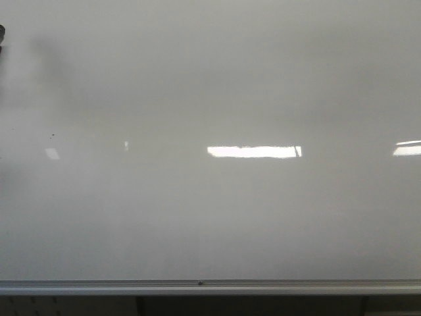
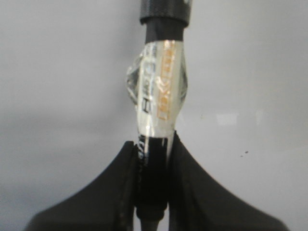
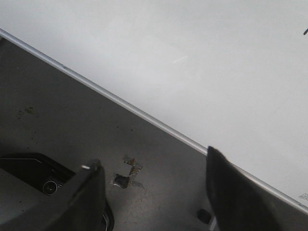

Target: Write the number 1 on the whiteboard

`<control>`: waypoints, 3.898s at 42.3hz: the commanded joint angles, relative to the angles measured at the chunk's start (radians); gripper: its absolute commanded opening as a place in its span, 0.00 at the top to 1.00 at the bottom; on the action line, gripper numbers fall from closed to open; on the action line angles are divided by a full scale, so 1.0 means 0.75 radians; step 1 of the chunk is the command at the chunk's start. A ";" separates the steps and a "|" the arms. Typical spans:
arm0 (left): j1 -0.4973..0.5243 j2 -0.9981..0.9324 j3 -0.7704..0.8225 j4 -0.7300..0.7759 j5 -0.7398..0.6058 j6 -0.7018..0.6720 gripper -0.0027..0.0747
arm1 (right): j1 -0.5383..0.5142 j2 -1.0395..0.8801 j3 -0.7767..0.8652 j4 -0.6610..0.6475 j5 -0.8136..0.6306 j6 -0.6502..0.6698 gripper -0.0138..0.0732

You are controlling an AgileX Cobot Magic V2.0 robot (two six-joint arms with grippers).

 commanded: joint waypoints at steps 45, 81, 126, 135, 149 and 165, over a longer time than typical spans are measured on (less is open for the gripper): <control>0.003 0.149 -0.108 0.000 -0.049 -0.013 0.40 | -0.012 -0.011 -0.032 0.007 -0.079 0.002 0.29; 0.003 -0.840 -0.062 -0.006 0.676 0.020 0.42 | -0.012 -0.410 0.061 -0.275 -0.008 0.514 0.29; 0.003 -1.236 0.164 -0.006 0.760 0.020 0.99 | -0.012 -0.643 0.273 -0.290 -0.081 0.514 0.95; 0.003 -1.236 0.164 -0.008 0.760 0.020 0.99 | -0.012 -0.643 0.273 -0.289 -0.067 0.514 0.95; 0.003 -1.236 0.164 -0.008 0.760 0.020 0.99 | -0.012 -0.643 0.273 -0.289 -0.067 0.514 0.95; -0.010 -1.496 0.320 0.039 0.642 0.020 0.99 | -0.012 -0.643 0.273 -0.289 -0.067 0.514 0.95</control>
